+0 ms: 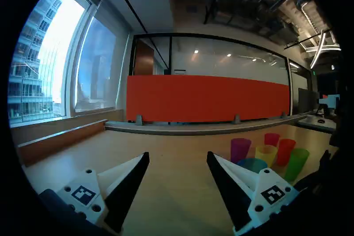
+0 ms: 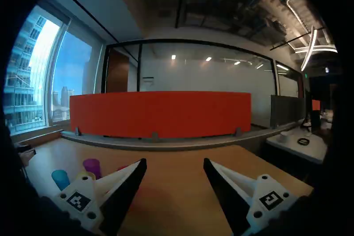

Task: Pour water

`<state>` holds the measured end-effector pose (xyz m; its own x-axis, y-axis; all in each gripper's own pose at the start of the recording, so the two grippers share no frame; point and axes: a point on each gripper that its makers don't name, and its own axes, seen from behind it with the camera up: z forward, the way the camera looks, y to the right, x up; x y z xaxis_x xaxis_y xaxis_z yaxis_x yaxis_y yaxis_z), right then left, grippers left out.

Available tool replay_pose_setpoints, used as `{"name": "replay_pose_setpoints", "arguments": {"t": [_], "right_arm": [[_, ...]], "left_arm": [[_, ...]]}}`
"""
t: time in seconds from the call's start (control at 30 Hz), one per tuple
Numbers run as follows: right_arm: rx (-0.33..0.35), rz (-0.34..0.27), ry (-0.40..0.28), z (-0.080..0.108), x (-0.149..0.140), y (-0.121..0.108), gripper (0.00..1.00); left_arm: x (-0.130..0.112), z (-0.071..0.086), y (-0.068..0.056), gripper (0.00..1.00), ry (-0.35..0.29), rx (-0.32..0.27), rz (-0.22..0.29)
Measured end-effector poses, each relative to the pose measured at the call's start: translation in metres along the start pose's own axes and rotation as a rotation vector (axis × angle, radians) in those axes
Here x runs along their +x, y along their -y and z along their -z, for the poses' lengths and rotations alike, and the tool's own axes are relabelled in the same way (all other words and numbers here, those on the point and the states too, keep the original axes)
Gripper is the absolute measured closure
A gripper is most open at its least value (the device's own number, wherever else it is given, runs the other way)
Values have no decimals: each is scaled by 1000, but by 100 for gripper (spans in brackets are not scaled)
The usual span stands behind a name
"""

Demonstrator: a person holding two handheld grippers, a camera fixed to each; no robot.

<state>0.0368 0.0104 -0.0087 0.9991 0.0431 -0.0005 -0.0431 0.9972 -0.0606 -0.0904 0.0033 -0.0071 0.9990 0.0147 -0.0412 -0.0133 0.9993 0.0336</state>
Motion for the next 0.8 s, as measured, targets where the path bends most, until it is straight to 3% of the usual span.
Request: {"name": "replay_pose_setpoints", "arguments": {"t": [0.8], "right_arm": [[3,-9,-4,3,3,-1,1]], "left_arm": [[-7,0,3,4,4,10,-21]]}}
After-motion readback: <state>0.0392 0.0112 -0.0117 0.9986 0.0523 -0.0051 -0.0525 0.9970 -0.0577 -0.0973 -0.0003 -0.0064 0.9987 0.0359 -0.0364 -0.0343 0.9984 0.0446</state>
